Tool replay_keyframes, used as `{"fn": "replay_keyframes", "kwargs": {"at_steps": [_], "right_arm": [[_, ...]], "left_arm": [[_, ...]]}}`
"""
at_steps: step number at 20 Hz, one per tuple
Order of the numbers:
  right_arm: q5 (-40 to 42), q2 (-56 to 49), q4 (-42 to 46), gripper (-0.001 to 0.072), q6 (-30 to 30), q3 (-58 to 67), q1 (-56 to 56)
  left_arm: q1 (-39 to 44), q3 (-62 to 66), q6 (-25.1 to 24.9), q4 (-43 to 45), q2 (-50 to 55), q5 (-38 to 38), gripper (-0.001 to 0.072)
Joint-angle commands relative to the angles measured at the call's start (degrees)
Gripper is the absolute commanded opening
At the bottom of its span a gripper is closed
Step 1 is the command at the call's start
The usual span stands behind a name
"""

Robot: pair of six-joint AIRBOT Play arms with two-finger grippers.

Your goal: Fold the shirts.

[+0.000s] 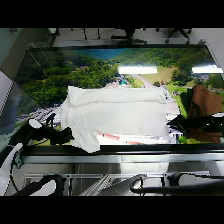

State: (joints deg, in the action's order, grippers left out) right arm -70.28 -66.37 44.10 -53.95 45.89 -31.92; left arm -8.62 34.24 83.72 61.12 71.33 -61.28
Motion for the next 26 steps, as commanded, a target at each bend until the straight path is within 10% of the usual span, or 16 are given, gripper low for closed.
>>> {"fn": "replay_keyframes", "kwargs": {"at_steps": [1, 5, 8, 14, 20, 26], "right_arm": [[1.5, -1.6, 1.4, 0.0373, 0.1, -1.2, 2.4], [1.1, -4.8, 1.3, 0.0361, 0.0, -1.2, 7.7], [-0.5, -4.2, 1.0, 0.0023, -0.1, -1.2, 11.7], [-4.2, 5.0, 21.0, 0.0022, -20.3, -1.1, 10.8], [-4.5, 14.6, 13.7, 0.0022, -16.8, 0.7, 9.9], [5.6, 11.3, -9.5, 0.0022, -4.0, 10.6, 10.0]], "left_arm": [[-0.1, 4.7, -4.3, -2.7, 5.4, -2.3, 0.0039], [-0.1, 9.1, -4.8, -2.6, 3.1, -6.5, 0.0017], [-0.1, 11.1, -4.4, -1.0, -0.8, -11.5, 0.0016], [-0.1, 7.7, 2.5, 9.5, -15.0, -23.9, 0.0016], [-0.1, 6.8, 2.2, 7.3, -22.0, -20.6, 0.0016], [-0.1, 26.2, -0.2, -1.5, -7.8, -13.1, 0.0016]]}}
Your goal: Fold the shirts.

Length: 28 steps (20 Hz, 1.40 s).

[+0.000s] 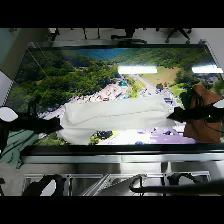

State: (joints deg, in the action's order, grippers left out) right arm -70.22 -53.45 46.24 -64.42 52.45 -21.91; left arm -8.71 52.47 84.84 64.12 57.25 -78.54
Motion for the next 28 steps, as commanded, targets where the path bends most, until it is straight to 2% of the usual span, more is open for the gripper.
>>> {"fn": "replay_keyframes", "kwargs": {"at_steps": [1, 3, 9, 10, 11, 12, 13, 14, 15, 22, 25, 27, 28], "right_arm": [[7.1, -3.7, -12.8, 0.0022, 7.5, 5.5, 0.0], [8.6, -9.1, -13.1, 0.0023, 8.3, 8.1, 0.0], [13.0, -24.0, -20.9, 0.0033, 21.7, 10.0, 1.0], [13.4, -24.8, -20.2, 0.0105, 23.1, 10.5, 0.6], [13.5, -25.0, -18.6, 0.0214, 24.3, 11.3, 0.0], [13.6, -25.0, -16.1, 0.0284, 24.4, 12.5, -0.5], [14.0, -25.0, -12.2, 0.0407, 24.3, 14.3, -1.1], [14.5, -25.0, -9.6, 0.0493, 23.7, 15.5, -1.3], [14.5, -25.0, -8.7, 0.0510, 23.7, 16.4, -1.2], [15.0, -26.0, -8.3, 0.0510, 23.1, 17.4, -1.0], [10.1, -28.8, -8.4, 0.0500, 22.2, 17.4, 0.6], [9.7, -30.5, -8.5, 0.0497, 20.9, 17.4, 2.1], [9.6, -31.1, -8.5, 0.0397, 20.2, 17.4, 3.0]], "left_arm": [[0.0, 10.9, -1.8, -5.9, 9.8, 5.4, 0.0016], [1.1, 16.7, -4.0, -7.6, 17.8, 7.3, 0.0017], [6.8, 29.9, -5.6, -5.2, 40.3, 11.5, 0.0022], [7.1, 31.8, -5.5, -5.2, 42.7, 11.5, 0.0023], [7.1, 33.7, -5.5, -5.3, 44.5, 10.7, 0.0040], [7.1, 36.1, -5.5, -5.4, 45.9, 8.8, 0.0404], [7.1, 38.3, -4.8, -5.5, 47.1, 6.7, 0.0685], [7.1, 40.5, -4.8, -5.8, 47.8, 4.7, 0.0685], [7.1, 42.2, -4.8, -5.8, 48.0, 3.0, 0.0686], [7.8, 52.8, -2.6, -5.8, 47.9, -4.6, 0.0685], [9.1, 54.3, -2.3, -5.7, 47.9, -5.1, 0.0684], [10.3, 54.3, -2.3, -5.7, 47.9, -5.1, 0.0684], [11.0, 54.3, -2.3, -5.7, 47.9, -5.0, 0.0683]]}}
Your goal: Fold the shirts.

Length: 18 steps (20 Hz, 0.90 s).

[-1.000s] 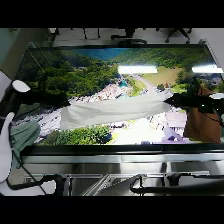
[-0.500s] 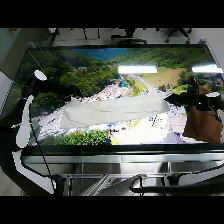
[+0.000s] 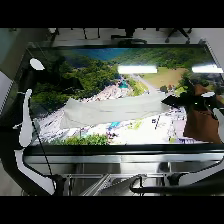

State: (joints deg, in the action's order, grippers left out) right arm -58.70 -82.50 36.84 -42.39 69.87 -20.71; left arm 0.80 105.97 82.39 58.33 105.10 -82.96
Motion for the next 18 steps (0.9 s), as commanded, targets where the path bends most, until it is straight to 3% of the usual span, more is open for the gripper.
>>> {"fn": "replay_keyframes", "kwargs": {"at_steps": [1, 2, 3, 6, 10, 13, 18], "right_arm": [[-2.2, -2.3, 0.9, 0.0183, -1.8, 0.0, 2.5], [-2.2, -2.3, 0.9, 0.0043, -1.8, 0.1, 3.1], [-2.6, -2.0, 0.3, 0.0022, -1.8, 0.5, 3.2], [-7.2, 1.0, -1.3, 0.0021, -3.2, 4.2, 2.4], [-19.7, 9.0, -4.6, 0.0021, -8.3, 10.8, 1.9], [-24.7, 16.7, -9.8, 0.0021, -11.5, 13.2, 1.9], [-30.2, 25.6, -10.1, 0.0021, -16.2, 13.2, 1.9]], "left_arm": [[2.4, 0.8, 0.2, 0.0, 0.0, -0.6, 0.0591], [3.5, 0.8, 0.2, 0.0, 0.0, -0.6, 0.0306], [4.5, 0.8, 0.1, 0.0, 0.1, -0.1, 0.0019], [10.1, 0.8, 0.2, 0.1, 1.2, 3.8, 0.0019], [21.8, 0.8, 1.2, 0.0, 7.3, 10.0, 0.0019], [31.2, 0.8, 2.2, -0.1, 12.3, 17.8, 0.0019], [40.3, 0.8, 6.4, -0.1, 16.7, 30.7, 0.0019]]}}
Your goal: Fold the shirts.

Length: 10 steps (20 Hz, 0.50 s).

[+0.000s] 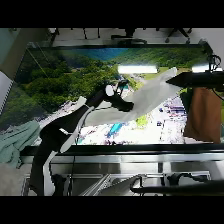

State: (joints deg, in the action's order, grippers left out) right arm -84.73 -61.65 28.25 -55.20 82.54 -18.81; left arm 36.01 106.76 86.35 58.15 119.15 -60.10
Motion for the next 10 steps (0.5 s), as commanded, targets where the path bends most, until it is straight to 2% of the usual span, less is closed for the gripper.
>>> {"fn": "replay_keyframes", "kwargs": {"at_steps": [1, 4, 6, 8, 10], "right_arm": [[-4.1, 5.7, -1.5, 0.0021, -3.7, 0.5, 0.0], [-4.3, 7.3, -1.5, 0.0021, -4.5, 0.5, 0.0], [-4.3, 7.3, -1.4, 0.0021, -4.7, 0.5, 0.0], [-4.3, 7.2, -1.5, 0.0021, -4.9, 0.5, 0.0], [-4.2, 6.9, -1.5, 0.0021, -4.9, 0.5, 0.4]], "left_arm": [[6.0, 0.0, 2.6, 0.1, 3.3, 8.1, 0.0019], [6.4, 1.2, 2.6, -1.0, 2.8, 6.6, 0.0019], [4.7, 6.1, 2.6, -3.1, 1.3, 0.5, 0.0018], [1.6, 13.4, 2.6, -4.6, -1.9, -8.6, 0.0019], [-3.1, 15.7, 2.1, -5.9, -9.2, -13.6, 0.0018]]}}
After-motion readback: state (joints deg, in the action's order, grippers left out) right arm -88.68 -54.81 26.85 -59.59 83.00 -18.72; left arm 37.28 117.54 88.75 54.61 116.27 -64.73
